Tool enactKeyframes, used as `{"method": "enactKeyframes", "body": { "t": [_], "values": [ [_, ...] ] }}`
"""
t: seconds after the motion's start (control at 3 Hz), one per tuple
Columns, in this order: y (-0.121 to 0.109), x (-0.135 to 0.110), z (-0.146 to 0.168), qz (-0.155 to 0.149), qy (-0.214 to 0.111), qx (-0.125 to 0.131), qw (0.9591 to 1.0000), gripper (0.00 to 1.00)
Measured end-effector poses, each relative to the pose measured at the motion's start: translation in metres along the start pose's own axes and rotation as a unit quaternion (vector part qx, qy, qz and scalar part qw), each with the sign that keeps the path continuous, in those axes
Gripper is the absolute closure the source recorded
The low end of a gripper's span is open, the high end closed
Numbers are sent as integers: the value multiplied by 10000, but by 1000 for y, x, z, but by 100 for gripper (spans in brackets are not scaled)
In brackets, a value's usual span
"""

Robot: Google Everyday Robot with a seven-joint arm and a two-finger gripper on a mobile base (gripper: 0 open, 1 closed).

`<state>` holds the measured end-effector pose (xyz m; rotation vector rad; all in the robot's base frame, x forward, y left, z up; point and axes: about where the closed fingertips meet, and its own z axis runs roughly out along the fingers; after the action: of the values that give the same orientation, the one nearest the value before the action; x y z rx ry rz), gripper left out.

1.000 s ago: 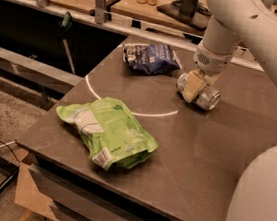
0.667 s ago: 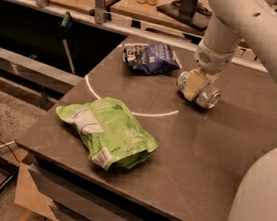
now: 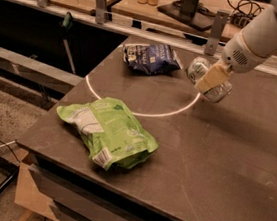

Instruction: Place 7up can upright

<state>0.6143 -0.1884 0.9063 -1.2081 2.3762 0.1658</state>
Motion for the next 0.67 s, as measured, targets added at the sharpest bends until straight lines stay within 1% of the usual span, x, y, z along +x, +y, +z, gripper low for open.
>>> {"method": "enactKeyframes", "body": {
  "t": [0.33, 0.67],
  "values": [
    [-5, 6, -13, -93, -1044, -31, 9945, 100],
    [-4, 16, -11, 10, -2159, -238, 9761, 100]
  ]
}}
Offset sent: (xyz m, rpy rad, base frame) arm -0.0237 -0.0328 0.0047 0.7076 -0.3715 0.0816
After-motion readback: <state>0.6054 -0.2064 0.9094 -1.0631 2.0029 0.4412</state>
